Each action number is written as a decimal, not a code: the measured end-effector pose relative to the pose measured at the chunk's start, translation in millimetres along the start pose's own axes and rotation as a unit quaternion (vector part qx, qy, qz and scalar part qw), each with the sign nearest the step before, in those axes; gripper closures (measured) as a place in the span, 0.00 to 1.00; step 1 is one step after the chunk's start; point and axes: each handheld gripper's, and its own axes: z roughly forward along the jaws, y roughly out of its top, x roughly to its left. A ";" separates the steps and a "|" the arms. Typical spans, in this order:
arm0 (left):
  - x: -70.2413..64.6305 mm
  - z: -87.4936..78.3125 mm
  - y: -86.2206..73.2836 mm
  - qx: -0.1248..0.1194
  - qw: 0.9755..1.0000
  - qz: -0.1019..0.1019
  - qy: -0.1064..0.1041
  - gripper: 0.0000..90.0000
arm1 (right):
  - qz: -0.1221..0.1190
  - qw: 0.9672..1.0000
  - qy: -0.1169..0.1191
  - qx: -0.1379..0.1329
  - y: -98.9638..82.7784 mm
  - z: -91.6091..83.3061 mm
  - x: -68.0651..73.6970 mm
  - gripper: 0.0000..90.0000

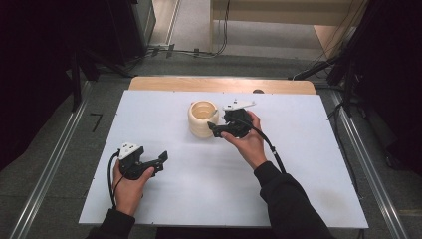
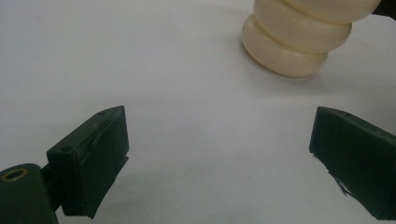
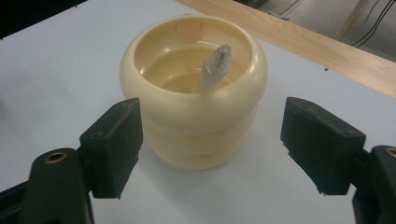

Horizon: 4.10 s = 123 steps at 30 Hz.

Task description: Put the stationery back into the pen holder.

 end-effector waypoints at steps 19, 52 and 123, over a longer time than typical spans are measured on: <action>-0.2 0.2 -0.2 0.001 1.000 0.000 0.002 0.06 | 0.007 1.000 0.000 0.011 -13.2 -5.9 -3.1 0.21; -0.6 0.6 -0.3 0.004 1.000 0.003 0.006 0.06 | 0.013 1.000 -0.006 0.025 -61.0 -50.8 -16.3 0.22; -1.1 3.9 -2.0 0.009 1.000 0.003 0.016 0.06 | 0.102 0.987 -0.118 0.043 -168.0 -154.0 -89.4 0.22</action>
